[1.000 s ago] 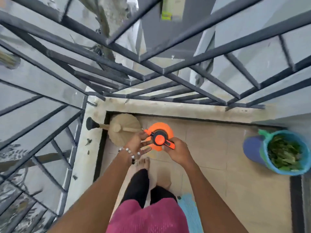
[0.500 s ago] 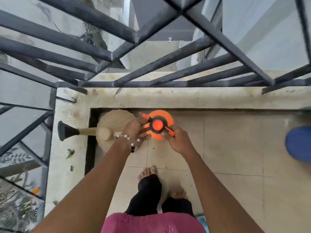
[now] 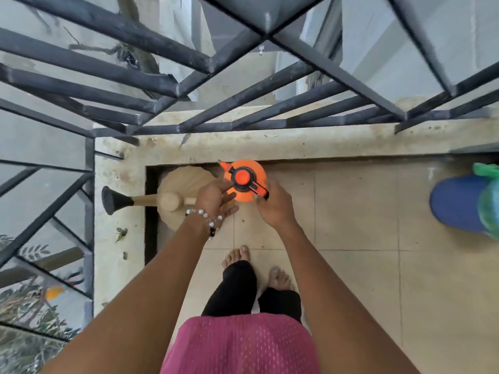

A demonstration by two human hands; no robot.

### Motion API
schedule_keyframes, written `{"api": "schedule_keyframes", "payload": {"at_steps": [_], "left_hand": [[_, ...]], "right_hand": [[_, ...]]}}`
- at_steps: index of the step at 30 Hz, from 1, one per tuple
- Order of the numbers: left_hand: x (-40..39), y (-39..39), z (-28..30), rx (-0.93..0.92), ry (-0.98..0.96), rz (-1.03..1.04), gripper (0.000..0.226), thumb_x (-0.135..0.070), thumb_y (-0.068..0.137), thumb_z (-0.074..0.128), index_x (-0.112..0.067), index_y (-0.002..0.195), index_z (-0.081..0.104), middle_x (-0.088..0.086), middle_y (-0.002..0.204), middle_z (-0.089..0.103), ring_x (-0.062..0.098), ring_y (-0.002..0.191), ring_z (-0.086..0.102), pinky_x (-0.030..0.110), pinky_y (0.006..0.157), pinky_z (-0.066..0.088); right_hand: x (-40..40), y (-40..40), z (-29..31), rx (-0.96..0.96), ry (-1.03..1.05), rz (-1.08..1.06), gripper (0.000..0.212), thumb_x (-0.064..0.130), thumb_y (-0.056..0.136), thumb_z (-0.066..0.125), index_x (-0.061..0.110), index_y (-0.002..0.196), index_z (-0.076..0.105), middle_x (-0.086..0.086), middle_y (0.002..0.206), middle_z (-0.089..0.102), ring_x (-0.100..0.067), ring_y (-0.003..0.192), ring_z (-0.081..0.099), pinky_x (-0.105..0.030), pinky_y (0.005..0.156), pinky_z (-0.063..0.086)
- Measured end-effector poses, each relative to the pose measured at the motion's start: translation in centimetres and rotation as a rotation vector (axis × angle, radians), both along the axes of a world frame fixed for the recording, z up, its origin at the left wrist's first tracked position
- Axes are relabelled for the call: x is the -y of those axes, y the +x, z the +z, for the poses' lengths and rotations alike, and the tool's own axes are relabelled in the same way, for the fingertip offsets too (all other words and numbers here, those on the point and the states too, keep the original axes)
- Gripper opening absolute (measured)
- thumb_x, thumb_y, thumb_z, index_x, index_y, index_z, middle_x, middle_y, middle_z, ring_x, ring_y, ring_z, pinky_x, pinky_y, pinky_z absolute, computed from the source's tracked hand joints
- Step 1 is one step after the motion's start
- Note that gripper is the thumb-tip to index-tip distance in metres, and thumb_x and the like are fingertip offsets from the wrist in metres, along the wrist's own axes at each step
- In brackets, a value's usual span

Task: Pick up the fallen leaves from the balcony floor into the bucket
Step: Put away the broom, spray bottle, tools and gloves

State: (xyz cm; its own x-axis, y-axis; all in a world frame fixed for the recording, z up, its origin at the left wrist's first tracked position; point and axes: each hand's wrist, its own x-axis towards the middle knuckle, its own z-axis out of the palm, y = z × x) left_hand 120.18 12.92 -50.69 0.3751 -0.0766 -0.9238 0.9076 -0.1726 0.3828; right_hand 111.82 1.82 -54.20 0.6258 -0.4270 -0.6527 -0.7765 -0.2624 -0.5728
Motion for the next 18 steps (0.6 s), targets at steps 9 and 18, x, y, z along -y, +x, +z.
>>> {"api": "schedule_keyframes", "payload": {"at_steps": [9, 18], "left_hand": [[2.0, -6.5, 14.9, 0.074, 0.062, -0.328, 0.011, -0.017, 0.098, 0.05, -0.023, 0.105, 0.055, 0.001, 0.102, 0.067, 0.014, 0.076, 0.063, 0.028, 0.066, 0.044], [4.2, -19.2, 23.4, 0.204, 0.069, -0.966, 0.006, -0.016, 0.093, 0.058, -0.02, 0.091, 0.062, 0.004, 0.086, 0.07, 0.021, 0.071, 0.064, 0.037, 0.068, 0.052]], "right_hand": [[0.0, -9.9, 16.2, -0.017, 0.142, -0.319, 0.035, 0.016, 0.096, 0.057, 0.012, 0.13, 0.05, -0.01, 0.097, 0.063, -0.018, 0.081, 0.055, -0.016, 0.063, 0.036], [-1.3, -26.2, 24.1, -0.052, 0.176, -0.791, 0.027, 0.025, 0.089, 0.063, 0.019, 0.115, 0.061, -0.009, 0.101, 0.07, -0.027, 0.094, 0.067, -0.041, 0.089, 0.053]]}}
